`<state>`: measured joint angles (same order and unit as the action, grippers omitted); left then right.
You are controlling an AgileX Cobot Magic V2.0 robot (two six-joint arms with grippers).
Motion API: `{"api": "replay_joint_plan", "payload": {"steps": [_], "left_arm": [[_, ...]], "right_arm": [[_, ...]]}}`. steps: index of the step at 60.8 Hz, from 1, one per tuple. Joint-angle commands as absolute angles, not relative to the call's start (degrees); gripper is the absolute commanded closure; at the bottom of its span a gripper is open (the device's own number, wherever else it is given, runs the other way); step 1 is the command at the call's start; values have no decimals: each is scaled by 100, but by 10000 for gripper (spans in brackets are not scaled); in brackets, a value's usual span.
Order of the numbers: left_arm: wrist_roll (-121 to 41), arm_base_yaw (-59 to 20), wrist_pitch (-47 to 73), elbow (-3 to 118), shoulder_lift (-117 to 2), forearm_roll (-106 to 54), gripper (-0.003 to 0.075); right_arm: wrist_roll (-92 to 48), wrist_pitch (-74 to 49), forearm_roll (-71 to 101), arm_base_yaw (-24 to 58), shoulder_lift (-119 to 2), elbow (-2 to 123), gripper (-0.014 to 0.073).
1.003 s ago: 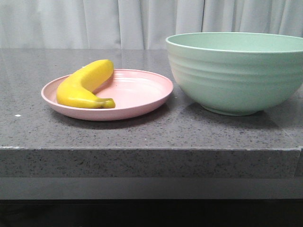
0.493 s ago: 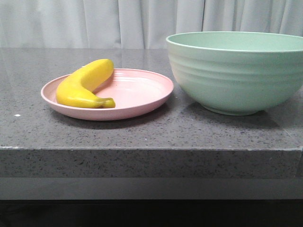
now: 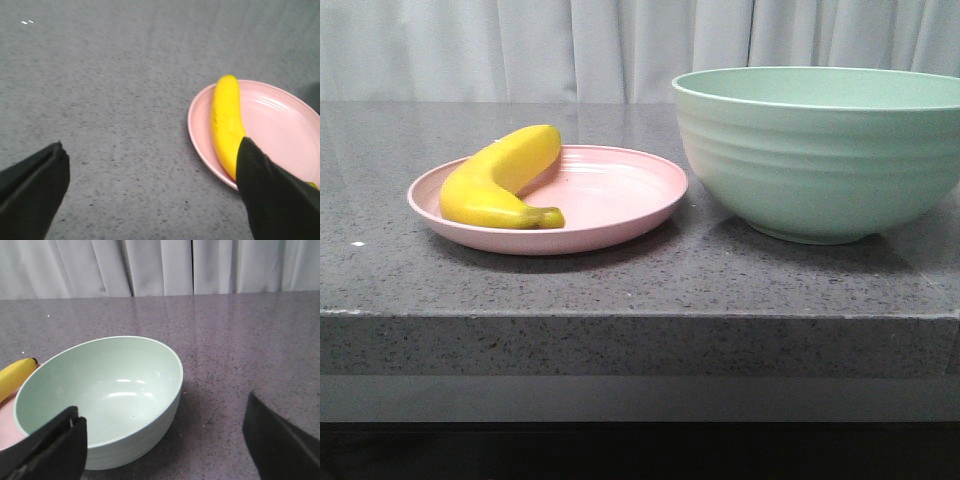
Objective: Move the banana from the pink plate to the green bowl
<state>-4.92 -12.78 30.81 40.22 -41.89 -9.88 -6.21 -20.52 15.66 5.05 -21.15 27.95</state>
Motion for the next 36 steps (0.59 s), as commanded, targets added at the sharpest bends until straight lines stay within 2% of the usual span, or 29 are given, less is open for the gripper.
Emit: {"api": "replay_joint_plan", "payload": {"steps": [1, 20, 36], "left_arm": [[-514, -1715, 2967, 4601, -4887, -1102, 69], [-349, -2736, 3552, 6008, -7136, -1111, 69], [-135, -2884, 4012, 6839, -8426, -1127, 69]], "right_arm": [[-634, -1648, 1585, 471, -2190, 2993, -48], [-634, -1691, 1584, 471, -2190, 2993, -48], [-634, -1691, 1578, 471, -2190, 2993, -48]]}}
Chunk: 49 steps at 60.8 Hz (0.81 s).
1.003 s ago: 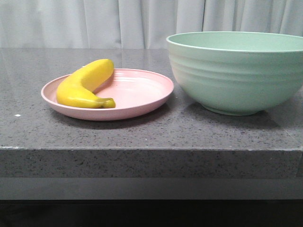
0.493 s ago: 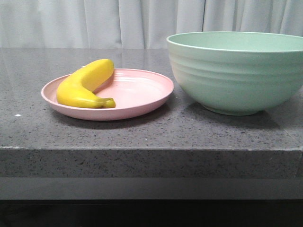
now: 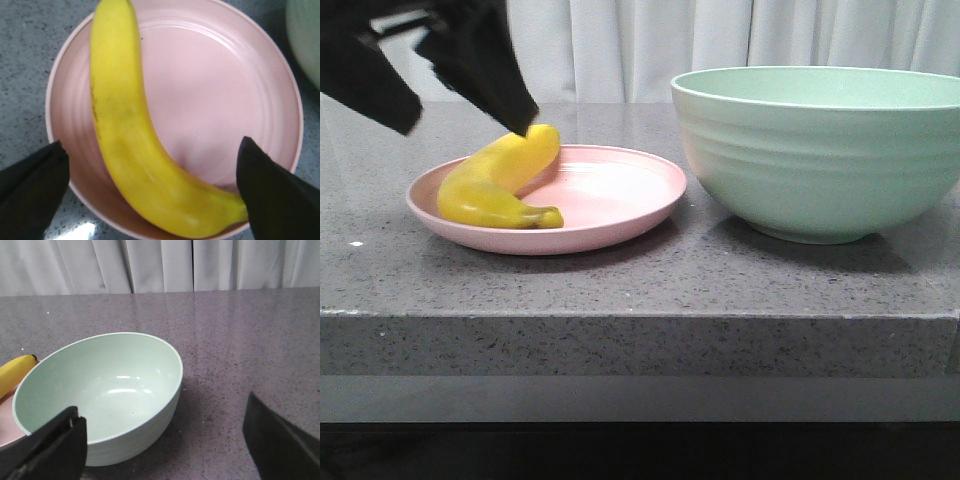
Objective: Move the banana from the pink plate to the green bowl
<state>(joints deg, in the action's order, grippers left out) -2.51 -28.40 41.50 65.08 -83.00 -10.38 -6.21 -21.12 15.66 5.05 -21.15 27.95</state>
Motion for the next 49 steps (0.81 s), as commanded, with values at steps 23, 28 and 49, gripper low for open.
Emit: {"api": "replay_joint_plan", "payload": {"steps": [23, 28, 49], "left_arm": [[-135, -2884, 4055, 6926, -9007, -1167, 138], [-135, -2884, 4055, 6926, -9096, -1167, 169], [-135, -2884, 3983, 6926, -9253, -1167, 278]], "right_arm": [[-634, -1691, 1578, 471, -2190, 2993, -48], [-634, -1691, 1578, 471, -2190, 2993, -48], [-634, -1691, 1578, 471, -2190, 2993, -48]]}}
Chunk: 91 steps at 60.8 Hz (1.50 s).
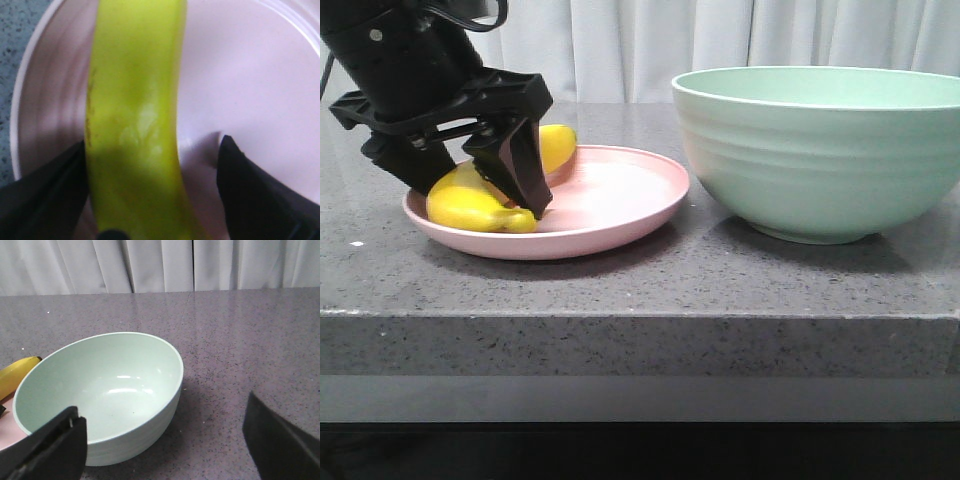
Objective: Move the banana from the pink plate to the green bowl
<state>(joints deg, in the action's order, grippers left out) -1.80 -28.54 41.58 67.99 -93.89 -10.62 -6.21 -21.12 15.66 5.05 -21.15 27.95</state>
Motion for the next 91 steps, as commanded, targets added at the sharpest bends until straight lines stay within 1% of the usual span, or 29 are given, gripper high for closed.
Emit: {"api": "replay_joint_plan", "payload": {"steps": [1, 11, 18, 33, 37, 41, 47, 54, 61, 69, 73, 79, 91], "left_arm": [[-135, -2884, 3950, 6926, -9253, -1167, 291], [-135, -2884, 3499, 6926, -9253, -1167, 432], [-135, -2884, 3175, 6978, -9243, -1113, 506], [-201, -2887, 3546, 7679, -8809, -1106, 635], [-201, -2983, 3629, 7852, -8529, -1117, 684], [-201, -3125, 3641, 7919, -8255, -1128, 714], [-201, -3412, 3655, 7943, -7880, -1128, 729], [-201, -3925, 3682, 7943, -7557, -1139, 730], [-201, -4405, 3751, 7943, -7455, -1139, 730], [-201, -4795, 3857, 7943, -7455, -1139, 730], [-201, -4920, 3856, 7943, -7455, -1139, 729], [-201, -5008, 3856, 7943, -7455, -1139, 729], [-201, -5017, 3856, 7943, -7455, -1139, 729]], "right_arm": [[-634, -1691, 1578, 471, -2190, 2993, -48], [-634, -1691, 1578, 471, -2190, 2993, -48], [-634, -1723, 1578, 471, -2190, 2993, -48], [-634, -1776, 1714, 471, -2199, 2999, -48], [-634, -1782, 2118, 471, -2250, 3047, -48], [-634, -1803, 2697, 471, -2355, 3114, -48], [-640, -1905, 3691, 485, -2644, 3238, -48], [-792, -2161, 4812, 629, -3133, 3476, -48], [-1597, -2375, 5962, 961, -3574, 3797, -48], [-2942, -2472, 7593, 1408, -4121, 4191, -48], [-3535, -2607, 8307, 1561, -4418, 4356, -48], [-4066, -2825, 9077, 1635, -4860, 4523, -48], [-4745, -3527, 9925, 1635, -5619, 4873, -48]]}}
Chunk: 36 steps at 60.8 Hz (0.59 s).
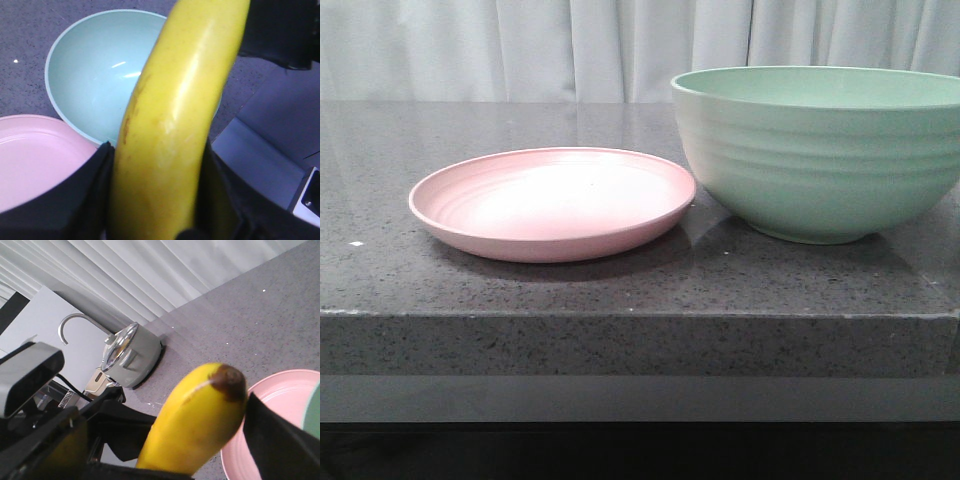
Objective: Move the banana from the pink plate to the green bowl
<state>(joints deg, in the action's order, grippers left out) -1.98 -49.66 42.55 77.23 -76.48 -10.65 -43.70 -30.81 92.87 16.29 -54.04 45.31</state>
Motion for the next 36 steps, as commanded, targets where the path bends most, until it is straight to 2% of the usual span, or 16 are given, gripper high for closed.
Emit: {"api": "replay_joint_plan", "payload": {"steps": [1, 12, 17, 22, 30, 36], "left_arm": [[-201, -5017, 3856, 7943, -7455, -1139, 729], [-201, -5017, 3846, 7943, -7455, -1139, 729], [-201, -5017, 3846, 7943, -7455, -1139, 729], [-201, -5017, 3833, 7943, -7455, -1129, 729], [-201, -5017, 3833, 7943, -7455, -1129, 718], [-212, -5017, 3833, 7943, -7455, -1129, 645]], "right_arm": [[-4752, -3587, 9949, 1635, -5670, 4895, -48], [-4756, -4030, 10013, 1635, -6136, 5114, -46], [-4756, -4107, 10007, 1635, -6188, 5135, -5], [-4756, -4158, 10007, 1635, -6187, 5135, 116], [-4756, -4261, 10007, 1635, -6187, 5142, 372], [-4756, -4259, 10002, 1635, -6193, 5142, 477]]}}
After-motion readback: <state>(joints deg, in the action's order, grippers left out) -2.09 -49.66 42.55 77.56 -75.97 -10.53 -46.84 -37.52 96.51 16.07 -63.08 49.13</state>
